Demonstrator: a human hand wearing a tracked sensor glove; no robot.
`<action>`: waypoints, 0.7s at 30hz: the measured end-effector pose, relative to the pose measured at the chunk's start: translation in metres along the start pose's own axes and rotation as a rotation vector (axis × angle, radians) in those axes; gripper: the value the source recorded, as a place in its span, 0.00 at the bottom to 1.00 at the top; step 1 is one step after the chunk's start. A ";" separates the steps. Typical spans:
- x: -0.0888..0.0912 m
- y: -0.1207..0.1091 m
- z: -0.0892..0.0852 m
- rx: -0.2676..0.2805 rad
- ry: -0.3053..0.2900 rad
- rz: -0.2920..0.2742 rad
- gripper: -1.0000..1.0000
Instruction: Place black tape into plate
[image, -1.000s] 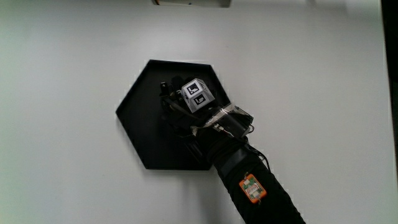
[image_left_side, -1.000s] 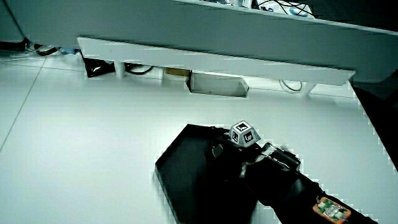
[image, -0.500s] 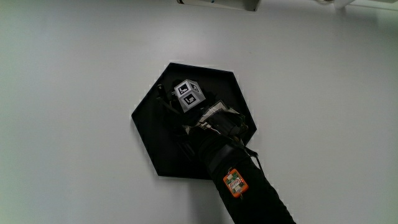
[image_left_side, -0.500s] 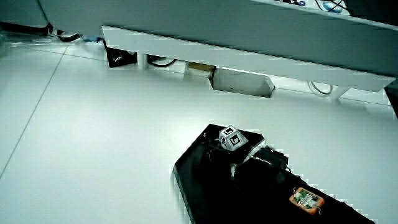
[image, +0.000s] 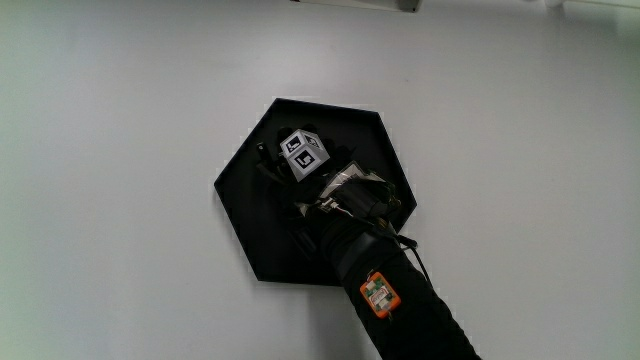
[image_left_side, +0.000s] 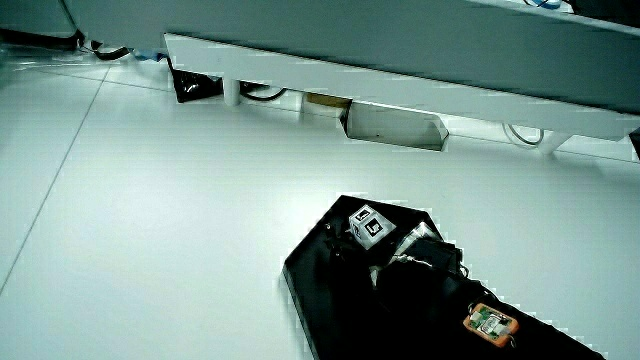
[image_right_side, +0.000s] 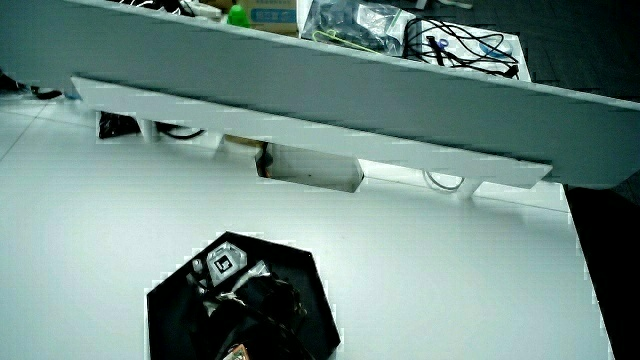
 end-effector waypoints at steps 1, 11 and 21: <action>0.002 -0.001 -0.001 0.010 0.021 0.016 0.25; 0.032 -0.022 -0.022 0.091 0.142 -0.018 0.00; 0.062 -0.070 -0.038 0.314 0.419 0.087 0.00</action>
